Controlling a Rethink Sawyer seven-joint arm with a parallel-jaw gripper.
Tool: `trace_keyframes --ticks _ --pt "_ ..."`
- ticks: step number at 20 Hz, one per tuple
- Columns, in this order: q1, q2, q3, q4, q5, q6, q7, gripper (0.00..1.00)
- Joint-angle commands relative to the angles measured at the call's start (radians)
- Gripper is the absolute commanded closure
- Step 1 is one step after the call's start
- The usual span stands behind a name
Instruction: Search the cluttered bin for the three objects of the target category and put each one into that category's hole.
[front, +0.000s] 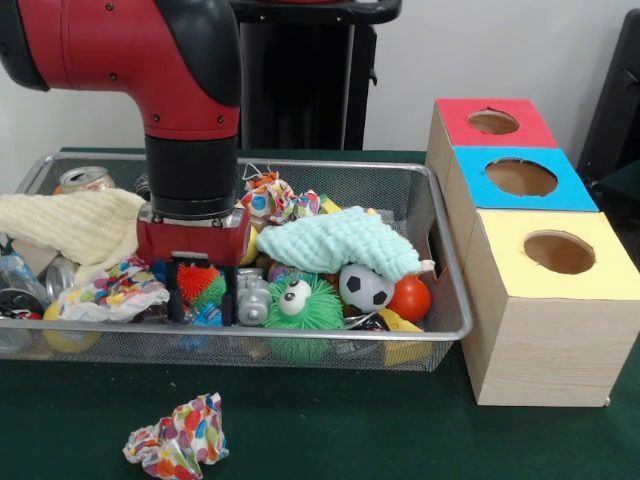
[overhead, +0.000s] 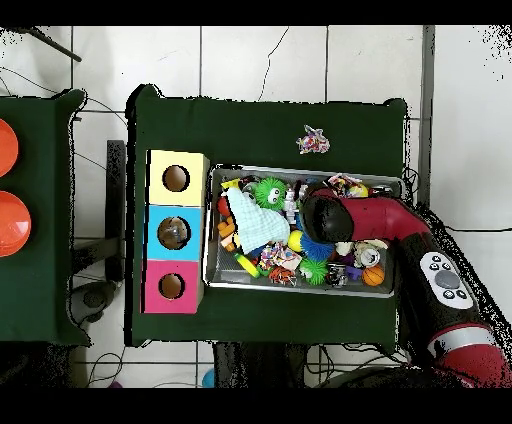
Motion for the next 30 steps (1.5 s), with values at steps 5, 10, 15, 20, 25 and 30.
trace_keyframes --ticks 5,10,15,20,25,30 --pt "-0.094 0.067 0.224 -0.044 -0.124 0.156 -0.474 0.00" --pt "-0.143 0.082 0.288 -0.033 -0.135 0.187 -0.550 0.00" --pt "-0.160 0.096 0.308 -0.033 -0.139 0.192 -0.575 0.00" --pt "-0.158 0.104 0.302 -0.045 -0.137 0.190 -0.565 0.00" --pt "-0.159 0.111 0.326 -0.057 -0.158 0.217 -0.664 0.00" --pt "-0.151 0.116 0.346 -0.068 -0.192 0.254 -0.753 0.00"
